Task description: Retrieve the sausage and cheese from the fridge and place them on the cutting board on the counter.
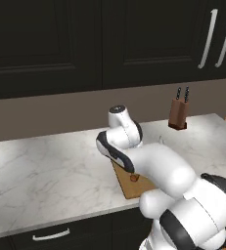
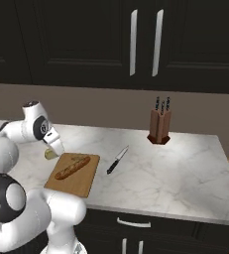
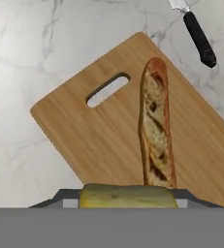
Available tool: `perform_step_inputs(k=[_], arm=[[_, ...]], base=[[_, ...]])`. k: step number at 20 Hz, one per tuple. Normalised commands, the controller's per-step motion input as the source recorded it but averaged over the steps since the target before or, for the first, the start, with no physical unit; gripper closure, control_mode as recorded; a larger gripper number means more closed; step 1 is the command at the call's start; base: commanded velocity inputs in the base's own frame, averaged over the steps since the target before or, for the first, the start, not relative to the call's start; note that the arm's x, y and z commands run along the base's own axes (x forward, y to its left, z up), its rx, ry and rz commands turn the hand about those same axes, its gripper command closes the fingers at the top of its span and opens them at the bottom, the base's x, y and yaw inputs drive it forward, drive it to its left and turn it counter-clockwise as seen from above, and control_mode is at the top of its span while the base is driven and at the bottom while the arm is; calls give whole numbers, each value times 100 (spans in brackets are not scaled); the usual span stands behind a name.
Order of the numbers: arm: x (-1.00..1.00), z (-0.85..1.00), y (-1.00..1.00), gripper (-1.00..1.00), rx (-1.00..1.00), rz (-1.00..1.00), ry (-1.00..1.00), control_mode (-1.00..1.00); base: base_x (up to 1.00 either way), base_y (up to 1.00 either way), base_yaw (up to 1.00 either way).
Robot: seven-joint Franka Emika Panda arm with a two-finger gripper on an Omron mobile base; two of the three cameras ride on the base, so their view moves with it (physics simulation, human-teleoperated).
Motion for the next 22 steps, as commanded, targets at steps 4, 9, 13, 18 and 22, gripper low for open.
perform_step_inputs(k=[4,9,13,18,22], arm=[[62,-48,0,100,-1,0,4,-100],[70,-52,0,100,-4,-1,2,-100],[18,-35,0,100,0,-3,9,-100],[9,-16,-3,100,0,-1,9,-100],[0,-14,-12,-100,0,0,5,-100]], base=[[0,0,0],[0,0,0],[0,0,0],[0,0,0],[0,0,0]])
